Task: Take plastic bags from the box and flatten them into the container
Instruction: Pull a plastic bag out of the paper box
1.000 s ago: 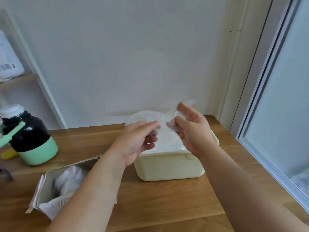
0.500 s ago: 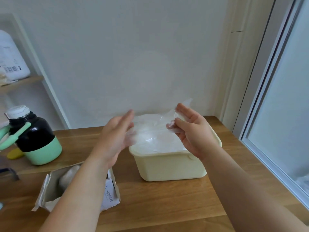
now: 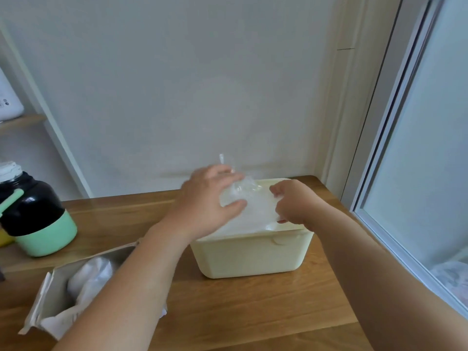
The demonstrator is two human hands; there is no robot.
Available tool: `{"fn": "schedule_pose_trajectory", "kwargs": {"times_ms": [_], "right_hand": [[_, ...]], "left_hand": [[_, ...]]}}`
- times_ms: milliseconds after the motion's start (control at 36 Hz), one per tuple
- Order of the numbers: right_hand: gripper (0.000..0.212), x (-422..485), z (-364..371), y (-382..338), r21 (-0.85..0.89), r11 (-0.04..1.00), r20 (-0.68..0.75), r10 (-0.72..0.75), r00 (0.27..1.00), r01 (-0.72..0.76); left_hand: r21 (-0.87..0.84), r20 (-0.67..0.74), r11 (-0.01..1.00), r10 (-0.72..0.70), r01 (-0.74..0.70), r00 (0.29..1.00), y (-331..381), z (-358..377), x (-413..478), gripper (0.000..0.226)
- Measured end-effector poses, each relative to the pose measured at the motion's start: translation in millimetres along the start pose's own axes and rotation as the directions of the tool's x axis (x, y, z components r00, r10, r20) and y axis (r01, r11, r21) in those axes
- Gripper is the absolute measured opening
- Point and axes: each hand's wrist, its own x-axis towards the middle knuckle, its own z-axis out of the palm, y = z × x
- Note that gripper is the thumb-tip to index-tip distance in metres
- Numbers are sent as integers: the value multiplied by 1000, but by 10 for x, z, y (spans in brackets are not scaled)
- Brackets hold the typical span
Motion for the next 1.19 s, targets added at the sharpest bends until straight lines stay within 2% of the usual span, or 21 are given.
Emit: {"fn": "schedule_pose_trajectory", "kwargs": {"times_ms": [56, 111, 250, 389, 444, 500, 556, 611, 667, 722, 778, 861, 945, 1028, 1083, 1195], "right_hand": [[57, 11, -37, 25, -128, 991, 47, 34, 998, -27], [61, 13, -72, 38, -257, 966, 86, 46, 995, -22], [45, -19, -98, 16, -482, 876, 89, 46, 995, 2], [32, 1, -41, -1, -603, 797, 15, 3, 1000, 7], [43, 6, -28, -25, -669, 743, -78, -68, 995, -2], [47, 51, 3, -38, -736, 673, -92, -209, 974, 74], [43, 111, 39, -50, -722, 659, 4, -300, 954, 211], [46, 169, 82, -23, -663, 699, 140, -235, 962, 268], [58, 218, 119, 27, -615, 755, 283, -57, 957, 227], [61, 279, 158, 81, -621, 764, 380, 94, 920, 178], [58, 337, 188, 122, -629, 763, 421, 169, 891, 152], [59, 373, 198, 138, -611, 780, 420, 175, 891, 135], [62, 342, 160, 142, -566, 816, 362, 114, 925, 121], [61, 256, 79, 119, -508, 852, 233, -6, 973, 126], [57, 184, 51, 96, -467, 873, 133, -91, 987, 143], [45, -21, 123, -11, -360, 908, -37, -245, 969, 215]], "left_hand": [[97, 294, 995, -50, 22, 954, 45, 94, 98, 61], [190, 476, 981, -118, 29, 871, 43, 207, 187, 68], [262, 649, 955, -281, 139, 707, -70, 355, 278, 69], [365, 693, 925, -345, 103, 633, -142, 429, 307, 66], [391, 711, 918, -347, 66, 612, -165, 468, 320, 63], [414, 724, 910, -351, 33, 594, -168, 499, 341, 57], [424, 718, 905, -358, 32, 597, -182, 527, 358, 54], [433, 717, 901, -357, 18, 598, -187, 546, 363, 51], [436, 727, 900, -341, -17, 596, -186, 564, 358, 53], [434, 734, 899, -318, -54, 600, -187, 576, 349, 54], [439, 747, 895, -316, -77, 585, -198, 590, 344, 57], [436, 760, 897, -325, -71, 563, -228, 592, 345, 59], [373, 731, 928, -290, -6, 618, -254, 556, 338, 51], [249, 655, 953, -297, 172, 695, -267, 419, 299, 63], [190, 568, 953, -303, 237, 765, -249, 278, 249, 70], [95, 326, 969, -248, 229, 912, -262, 49, 85, 47]]}}
